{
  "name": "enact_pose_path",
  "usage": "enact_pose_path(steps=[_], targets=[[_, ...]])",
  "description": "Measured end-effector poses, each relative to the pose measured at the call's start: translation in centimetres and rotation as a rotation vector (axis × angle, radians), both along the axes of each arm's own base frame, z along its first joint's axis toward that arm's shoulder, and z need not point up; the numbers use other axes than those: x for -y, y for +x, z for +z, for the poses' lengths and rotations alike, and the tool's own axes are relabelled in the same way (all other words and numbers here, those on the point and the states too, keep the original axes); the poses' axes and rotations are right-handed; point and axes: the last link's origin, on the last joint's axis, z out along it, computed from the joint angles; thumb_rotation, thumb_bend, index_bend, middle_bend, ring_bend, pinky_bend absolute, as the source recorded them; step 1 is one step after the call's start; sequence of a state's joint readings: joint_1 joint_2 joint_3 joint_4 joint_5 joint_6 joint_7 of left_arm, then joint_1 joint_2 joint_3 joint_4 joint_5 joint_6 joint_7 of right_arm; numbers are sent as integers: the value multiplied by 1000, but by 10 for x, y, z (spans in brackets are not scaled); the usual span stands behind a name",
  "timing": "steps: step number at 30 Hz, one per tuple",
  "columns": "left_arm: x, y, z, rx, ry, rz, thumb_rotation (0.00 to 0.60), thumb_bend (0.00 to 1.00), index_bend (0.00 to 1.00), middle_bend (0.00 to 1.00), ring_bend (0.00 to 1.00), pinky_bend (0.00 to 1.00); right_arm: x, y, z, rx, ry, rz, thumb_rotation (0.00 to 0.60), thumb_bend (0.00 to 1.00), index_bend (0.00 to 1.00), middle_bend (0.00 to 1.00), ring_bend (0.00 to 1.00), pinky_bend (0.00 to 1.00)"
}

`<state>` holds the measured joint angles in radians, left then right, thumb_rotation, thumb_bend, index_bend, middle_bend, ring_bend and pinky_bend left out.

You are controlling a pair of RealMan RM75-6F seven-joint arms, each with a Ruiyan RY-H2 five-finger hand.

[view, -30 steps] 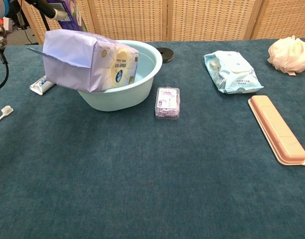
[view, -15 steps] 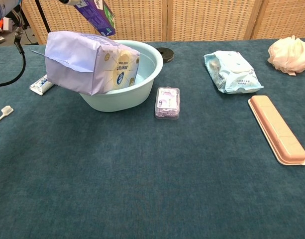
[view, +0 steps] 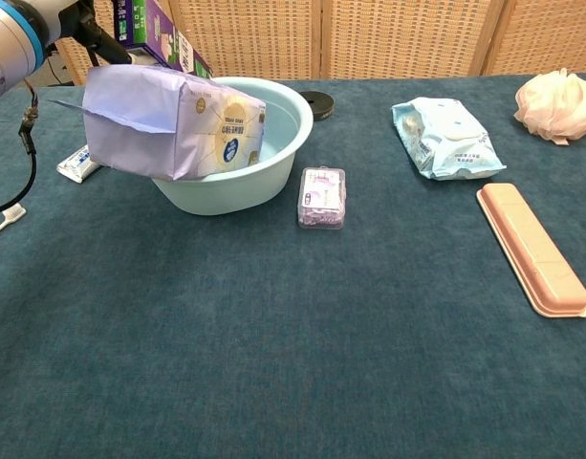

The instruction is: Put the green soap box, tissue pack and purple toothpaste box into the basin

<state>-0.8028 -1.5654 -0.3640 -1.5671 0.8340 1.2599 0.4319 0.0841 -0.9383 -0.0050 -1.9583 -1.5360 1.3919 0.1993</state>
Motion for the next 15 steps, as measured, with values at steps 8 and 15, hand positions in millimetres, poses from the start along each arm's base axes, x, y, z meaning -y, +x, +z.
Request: enact_pose_path(steps=[8, 15], targets=[[5, -6, 6, -23, -64, -6, 600, 252, 217, 0, 0, 21, -1, 1, -2, -3, 3, 5, 600, 105, 194, 0, 0, 15], [3, 0, 23, 36, -50, -34, 600, 234, 164, 0, 0, 0, -2, 2, -3, -6, 4, 8, 600, 105, 194, 0, 0, 16]])
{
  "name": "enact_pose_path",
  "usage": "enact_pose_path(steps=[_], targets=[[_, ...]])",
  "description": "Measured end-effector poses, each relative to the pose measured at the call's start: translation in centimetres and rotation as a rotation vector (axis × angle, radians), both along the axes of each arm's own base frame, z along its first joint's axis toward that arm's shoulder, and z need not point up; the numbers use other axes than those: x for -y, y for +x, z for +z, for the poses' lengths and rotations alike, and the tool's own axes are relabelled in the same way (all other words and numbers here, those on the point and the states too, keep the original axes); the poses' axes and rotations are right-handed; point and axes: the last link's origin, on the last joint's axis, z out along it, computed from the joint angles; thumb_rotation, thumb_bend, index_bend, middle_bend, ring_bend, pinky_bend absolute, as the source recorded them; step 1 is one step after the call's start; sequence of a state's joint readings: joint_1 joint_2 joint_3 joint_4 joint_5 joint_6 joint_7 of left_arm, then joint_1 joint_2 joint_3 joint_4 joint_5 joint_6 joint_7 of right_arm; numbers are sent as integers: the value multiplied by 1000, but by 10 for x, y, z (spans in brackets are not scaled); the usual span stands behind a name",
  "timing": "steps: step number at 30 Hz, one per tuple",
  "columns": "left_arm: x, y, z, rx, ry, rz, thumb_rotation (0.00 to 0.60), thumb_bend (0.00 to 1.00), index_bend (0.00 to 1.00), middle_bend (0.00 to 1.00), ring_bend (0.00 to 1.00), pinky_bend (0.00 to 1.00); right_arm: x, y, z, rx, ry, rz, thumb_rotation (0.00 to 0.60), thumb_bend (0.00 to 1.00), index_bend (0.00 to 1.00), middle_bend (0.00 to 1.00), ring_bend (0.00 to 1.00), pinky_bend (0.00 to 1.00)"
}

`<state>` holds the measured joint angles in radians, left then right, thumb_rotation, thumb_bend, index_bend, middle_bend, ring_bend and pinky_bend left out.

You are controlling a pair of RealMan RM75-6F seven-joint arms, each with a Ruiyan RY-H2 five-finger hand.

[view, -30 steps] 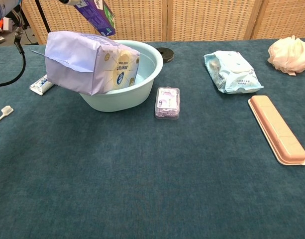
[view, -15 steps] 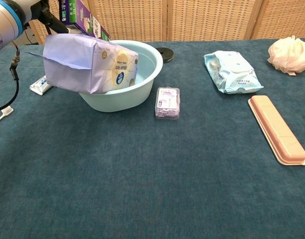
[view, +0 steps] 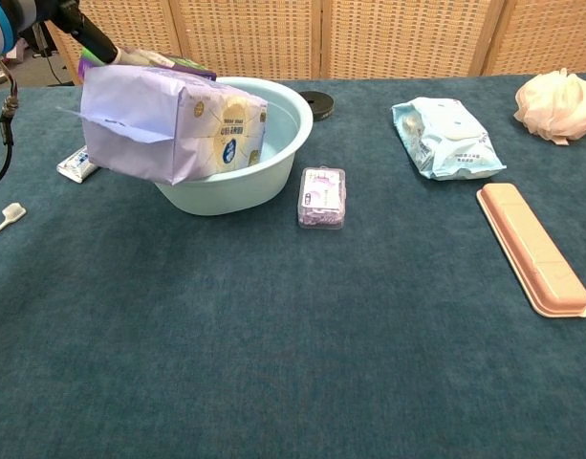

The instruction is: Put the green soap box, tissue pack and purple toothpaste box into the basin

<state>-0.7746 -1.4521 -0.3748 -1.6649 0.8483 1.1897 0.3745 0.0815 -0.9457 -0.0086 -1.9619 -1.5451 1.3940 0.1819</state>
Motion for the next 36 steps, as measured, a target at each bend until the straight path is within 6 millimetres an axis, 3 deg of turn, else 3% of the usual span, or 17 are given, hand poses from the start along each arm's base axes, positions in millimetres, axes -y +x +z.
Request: enact_pose_path(steps=[12, 20, 29, 36], targets=[[-5, 2, 23, 38, 58, 4, 600, 237, 163, 0, 0, 0, -1, 1, -3, -5, 9, 5, 600, 105, 194, 0, 0, 16], [3, 0, 35, 64, 75, -4, 600, 243, 164, 0, 0, 0, -1, 1, -2, -7, 10, 7, 600, 105, 194, 0, 0, 16], [34, -22, 72, -26, 72, -4, 600, 247, 163, 0, 0, 0, -3, 3, -4, -25, 11, 17, 600, 105, 194, 0, 0, 16], [82, -64, 92, -242, 34, 24, 600, 251, 163, 0, 0, 0, -3, 5, -6, -49, 13, 28, 600, 105, 194, 0, 0, 15]])
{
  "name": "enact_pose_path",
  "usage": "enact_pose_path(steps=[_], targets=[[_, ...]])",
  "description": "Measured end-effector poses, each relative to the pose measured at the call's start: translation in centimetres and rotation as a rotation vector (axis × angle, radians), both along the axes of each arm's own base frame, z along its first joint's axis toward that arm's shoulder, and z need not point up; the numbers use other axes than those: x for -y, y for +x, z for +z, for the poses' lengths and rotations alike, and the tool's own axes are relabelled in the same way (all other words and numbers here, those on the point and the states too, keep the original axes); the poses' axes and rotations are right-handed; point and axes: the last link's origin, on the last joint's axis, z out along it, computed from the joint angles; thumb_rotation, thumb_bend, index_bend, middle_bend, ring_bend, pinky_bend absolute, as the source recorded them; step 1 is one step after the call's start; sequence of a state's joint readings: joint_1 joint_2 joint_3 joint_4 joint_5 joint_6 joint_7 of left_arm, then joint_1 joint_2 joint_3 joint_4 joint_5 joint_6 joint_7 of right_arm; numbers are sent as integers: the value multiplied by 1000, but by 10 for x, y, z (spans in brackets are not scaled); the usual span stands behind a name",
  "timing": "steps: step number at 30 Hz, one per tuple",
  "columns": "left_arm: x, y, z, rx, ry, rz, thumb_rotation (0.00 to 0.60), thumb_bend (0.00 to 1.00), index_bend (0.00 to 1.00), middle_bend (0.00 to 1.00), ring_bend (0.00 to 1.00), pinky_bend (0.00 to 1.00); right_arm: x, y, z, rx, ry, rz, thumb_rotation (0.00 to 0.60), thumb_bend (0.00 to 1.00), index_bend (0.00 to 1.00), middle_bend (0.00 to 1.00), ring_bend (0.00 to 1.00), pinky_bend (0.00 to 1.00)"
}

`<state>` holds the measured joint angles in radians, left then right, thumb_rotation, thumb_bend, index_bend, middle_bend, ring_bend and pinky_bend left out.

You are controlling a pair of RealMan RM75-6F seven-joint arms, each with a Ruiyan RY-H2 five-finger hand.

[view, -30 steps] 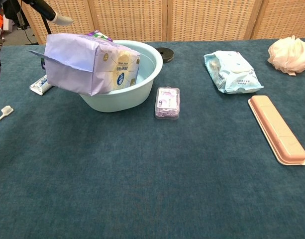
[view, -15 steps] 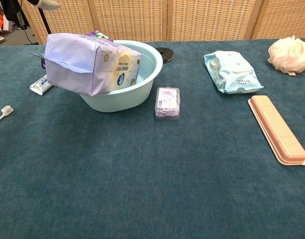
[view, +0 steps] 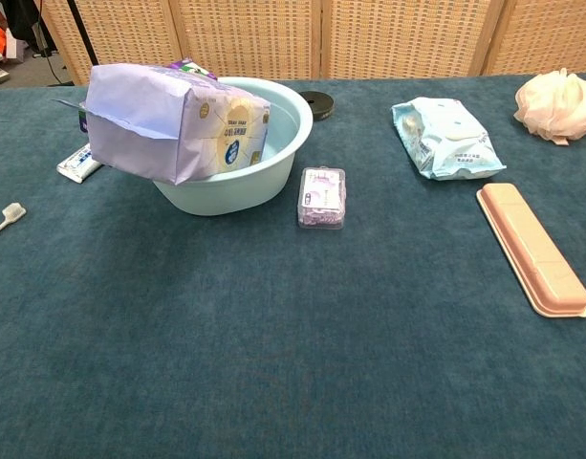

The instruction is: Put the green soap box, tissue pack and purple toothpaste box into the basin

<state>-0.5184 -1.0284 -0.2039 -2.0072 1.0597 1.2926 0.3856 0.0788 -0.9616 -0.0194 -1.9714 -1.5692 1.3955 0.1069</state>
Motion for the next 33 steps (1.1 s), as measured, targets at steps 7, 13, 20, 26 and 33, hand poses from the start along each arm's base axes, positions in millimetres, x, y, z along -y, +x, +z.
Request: enact_pose_path(steps=[7, 13, 20, 26, 33], targets=[[45, -36, 0, -86, -66, 66, 600, 257, 163, 0, 0, 0, -1, 0, -3, -29, 3, 5, 600, 105, 194, 0, 0, 16], [73, -56, -6, -131, -92, 67, 600, 262, 164, 0, 0, 0, 0, 1, -5, -79, 3, 42, 600, 93, 194, 0, 0, 16], [98, -72, -28, -18, -138, 164, 600, 264, 164, 0, 0, 0, -1, 0, -8, -115, 16, 73, 600, 93, 194, 0, 0, 16], [107, -87, -40, -53, -136, 198, 600, 266, 163, 0, 0, 0, 0, -1, -14, -137, 27, 69, 600, 95, 194, 0, 0, 16], [110, -93, -39, -86, -98, 194, 600, 267, 164, 0, 0, 0, 1, 0, -17, -140, 25, 70, 600, 94, 194, 0, 0, 15]])
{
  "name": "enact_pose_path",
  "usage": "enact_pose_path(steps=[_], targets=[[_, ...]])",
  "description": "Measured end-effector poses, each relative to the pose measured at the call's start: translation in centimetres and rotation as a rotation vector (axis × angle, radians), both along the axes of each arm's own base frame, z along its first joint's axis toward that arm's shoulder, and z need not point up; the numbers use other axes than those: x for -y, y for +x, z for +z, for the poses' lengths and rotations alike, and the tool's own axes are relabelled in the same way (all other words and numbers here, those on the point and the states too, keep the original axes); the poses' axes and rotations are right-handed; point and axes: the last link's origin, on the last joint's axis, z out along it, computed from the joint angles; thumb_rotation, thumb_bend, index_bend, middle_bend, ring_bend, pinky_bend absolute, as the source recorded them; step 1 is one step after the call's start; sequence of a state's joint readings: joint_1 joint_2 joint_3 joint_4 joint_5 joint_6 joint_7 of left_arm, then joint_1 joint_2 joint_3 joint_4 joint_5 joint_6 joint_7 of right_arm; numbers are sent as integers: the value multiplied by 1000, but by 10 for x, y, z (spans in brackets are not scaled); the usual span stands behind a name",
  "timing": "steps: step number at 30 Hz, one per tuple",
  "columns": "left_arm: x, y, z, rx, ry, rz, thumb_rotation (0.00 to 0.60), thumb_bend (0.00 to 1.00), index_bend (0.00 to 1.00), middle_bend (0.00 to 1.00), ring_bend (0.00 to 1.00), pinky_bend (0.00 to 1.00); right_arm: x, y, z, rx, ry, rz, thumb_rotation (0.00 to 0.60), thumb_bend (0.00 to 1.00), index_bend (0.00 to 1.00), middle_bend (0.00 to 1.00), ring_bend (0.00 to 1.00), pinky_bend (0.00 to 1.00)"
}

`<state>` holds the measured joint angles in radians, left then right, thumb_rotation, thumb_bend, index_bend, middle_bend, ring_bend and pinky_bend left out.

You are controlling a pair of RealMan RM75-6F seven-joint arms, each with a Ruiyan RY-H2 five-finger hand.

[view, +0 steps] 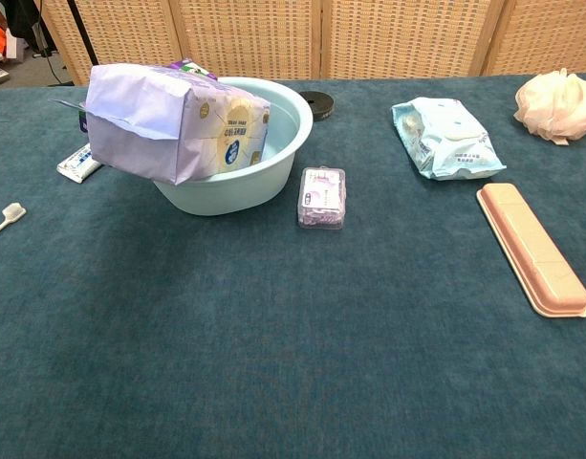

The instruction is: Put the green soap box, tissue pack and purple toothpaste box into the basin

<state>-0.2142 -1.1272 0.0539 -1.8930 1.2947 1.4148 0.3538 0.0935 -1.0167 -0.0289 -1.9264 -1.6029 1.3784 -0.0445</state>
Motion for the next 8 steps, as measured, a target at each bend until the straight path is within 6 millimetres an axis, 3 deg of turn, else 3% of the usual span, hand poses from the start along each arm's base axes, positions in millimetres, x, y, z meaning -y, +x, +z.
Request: enact_pose_path(steps=[8], targets=[[1, -3, 5, 2, 25, 5, 600, 268, 163, 0, 0, 0, -1, 2, -7, -8, 28, 6, 600, 97, 194, 0, 0, 15]])
